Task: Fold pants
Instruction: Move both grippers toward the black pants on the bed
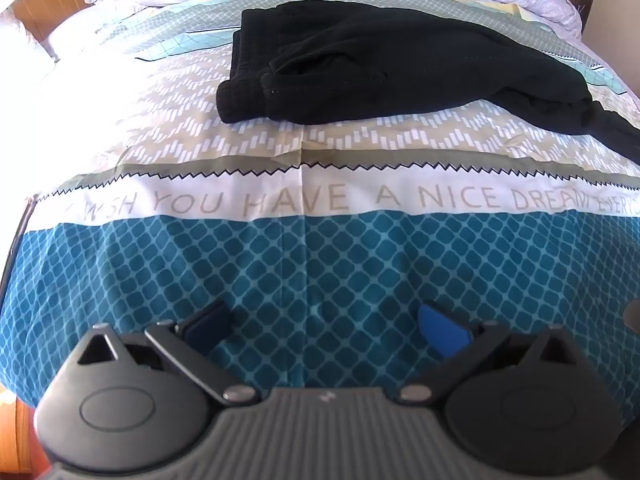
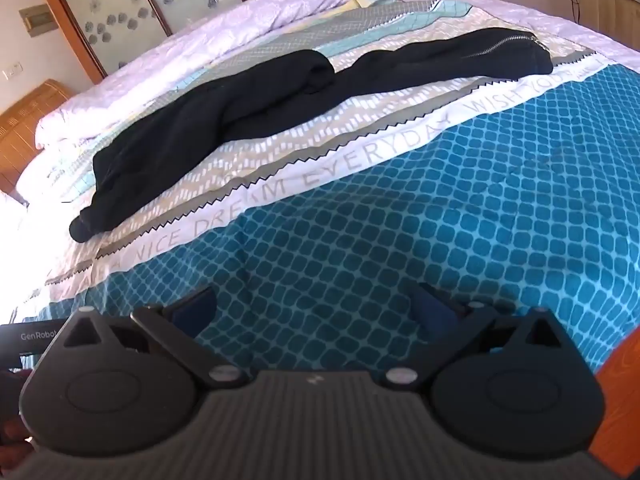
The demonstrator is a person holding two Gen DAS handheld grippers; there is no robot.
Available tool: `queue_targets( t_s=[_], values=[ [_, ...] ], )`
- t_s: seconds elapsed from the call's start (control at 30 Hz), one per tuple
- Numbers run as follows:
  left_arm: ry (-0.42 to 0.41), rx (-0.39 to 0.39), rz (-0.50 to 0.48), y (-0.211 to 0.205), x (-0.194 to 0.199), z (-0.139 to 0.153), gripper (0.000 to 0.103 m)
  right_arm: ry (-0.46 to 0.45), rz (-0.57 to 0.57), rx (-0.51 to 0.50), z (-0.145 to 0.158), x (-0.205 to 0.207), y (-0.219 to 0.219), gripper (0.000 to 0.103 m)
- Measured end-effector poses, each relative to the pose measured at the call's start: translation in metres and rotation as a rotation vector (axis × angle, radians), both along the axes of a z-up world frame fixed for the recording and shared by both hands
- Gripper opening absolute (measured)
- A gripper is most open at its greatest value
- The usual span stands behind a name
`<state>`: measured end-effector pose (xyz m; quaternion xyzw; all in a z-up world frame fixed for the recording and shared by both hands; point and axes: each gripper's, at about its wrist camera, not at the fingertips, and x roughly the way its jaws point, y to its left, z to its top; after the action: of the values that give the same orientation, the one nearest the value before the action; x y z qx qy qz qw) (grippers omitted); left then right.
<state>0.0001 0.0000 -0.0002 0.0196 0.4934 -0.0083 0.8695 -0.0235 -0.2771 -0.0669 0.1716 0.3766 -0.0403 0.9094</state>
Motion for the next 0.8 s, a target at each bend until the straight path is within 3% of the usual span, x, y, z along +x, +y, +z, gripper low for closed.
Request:
queue_targets(
  t_s=[0.13,0.2,0.3,0.4,0.53,0.6,0.7,0.77,0.8],
  values=[
    [-0.003,-0.007,-0.025,0.001,-0.003,0.003,0.103,-0.019,0.021,-0.016,0.003,0.004,0.008,0.103],
    [-0.003,-0.049,-0.035,0.006,-0.004,0.011,0.102,-0.045,0.035,-0.015,0.005,0.001,0.003,0.103],
    [-0.112,-0.115,-0.007,0.027,0.008,0.028,0.100,-0.066,0.034,-0.008,0.007,-0.001,-0.001,0.103],
    [-0.260,0.002,-0.012,0.031,0.026,0.044,0.100,-0.096,0.031,0.014,0.004,0.002,-0.007,0.103],
    [-0.323,0.199,-0.173,0.008,0.062,0.039,0.091,-0.129,0.033,0.008,0.000,0.007,-0.005,0.103],
    [-0.302,0.179,-0.202,-0.001,0.082,0.034,0.090,-0.150,0.032,0.036,-0.002,0.008,-0.010,0.103],
    [-0.286,0.089,-0.135,-0.005,0.111,0.031,0.088,-0.182,0.023,0.096,-0.008,0.007,-0.019,0.103],
    [-0.283,0.128,-0.130,-0.006,0.127,0.016,0.069,-0.198,0.026,0.122,-0.010,0.005,-0.023,0.103],
    [-0.242,0.139,-0.138,-0.009,0.136,0.007,0.036,-0.202,0.027,0.128,-0.010,0.005,-0.024,0.103]
  ],
)
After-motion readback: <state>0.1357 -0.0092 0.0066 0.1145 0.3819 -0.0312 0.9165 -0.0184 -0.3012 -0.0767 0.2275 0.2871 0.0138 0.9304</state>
